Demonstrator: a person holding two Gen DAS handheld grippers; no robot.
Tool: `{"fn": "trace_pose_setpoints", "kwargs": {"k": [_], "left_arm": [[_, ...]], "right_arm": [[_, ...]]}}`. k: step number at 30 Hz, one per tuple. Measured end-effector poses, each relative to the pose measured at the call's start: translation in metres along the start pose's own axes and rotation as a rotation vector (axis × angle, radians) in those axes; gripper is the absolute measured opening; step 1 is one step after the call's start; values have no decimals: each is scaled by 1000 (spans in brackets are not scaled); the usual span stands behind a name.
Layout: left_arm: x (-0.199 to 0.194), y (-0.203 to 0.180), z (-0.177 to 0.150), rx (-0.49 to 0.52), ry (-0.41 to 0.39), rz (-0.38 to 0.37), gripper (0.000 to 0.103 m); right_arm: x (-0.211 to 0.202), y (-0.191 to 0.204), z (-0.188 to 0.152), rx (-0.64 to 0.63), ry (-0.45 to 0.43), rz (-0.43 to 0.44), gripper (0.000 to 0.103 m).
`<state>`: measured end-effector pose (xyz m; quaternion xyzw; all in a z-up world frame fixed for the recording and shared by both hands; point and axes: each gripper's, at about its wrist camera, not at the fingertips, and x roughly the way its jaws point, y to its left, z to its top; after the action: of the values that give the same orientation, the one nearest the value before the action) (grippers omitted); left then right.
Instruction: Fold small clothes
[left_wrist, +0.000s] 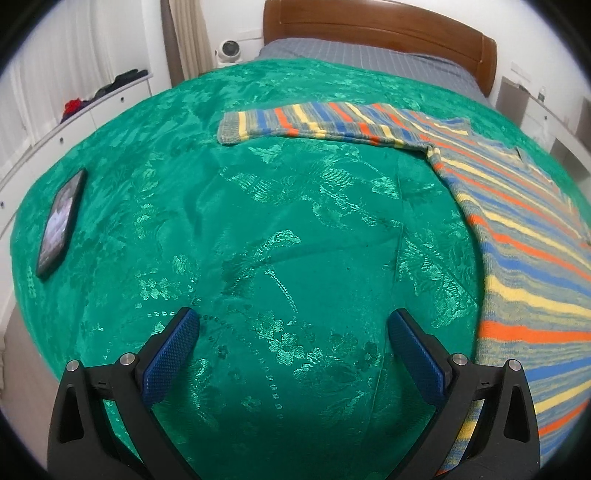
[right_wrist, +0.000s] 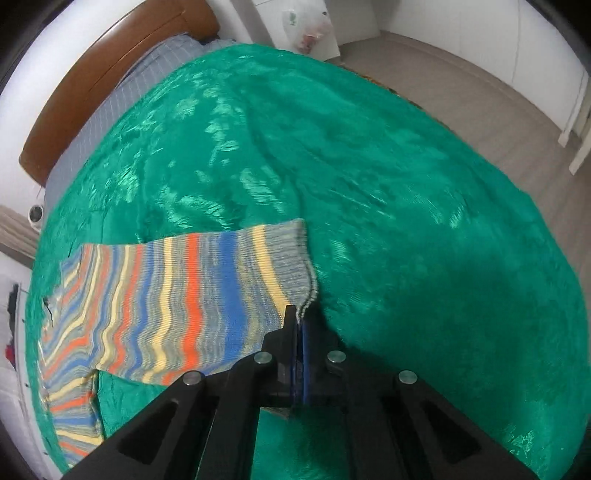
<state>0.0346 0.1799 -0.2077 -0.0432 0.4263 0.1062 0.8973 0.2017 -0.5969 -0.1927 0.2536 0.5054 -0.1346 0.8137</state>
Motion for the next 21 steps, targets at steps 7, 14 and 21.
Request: {"fn": "trace_pose_setpoints", "kwargs": {"k": [7,14,21], "left_arm": [[0,0,0,-4,-13,-12,102],[-1,5,2,-12,-14,-43,102],[1,6,3,-11,-10,-49,102]], "right_arm": [[-89,123,23,-181,-136,289,1],[-112,329,-16,-484,-35,575,1],[-16,435,-87,-585,230,638,38]]}}
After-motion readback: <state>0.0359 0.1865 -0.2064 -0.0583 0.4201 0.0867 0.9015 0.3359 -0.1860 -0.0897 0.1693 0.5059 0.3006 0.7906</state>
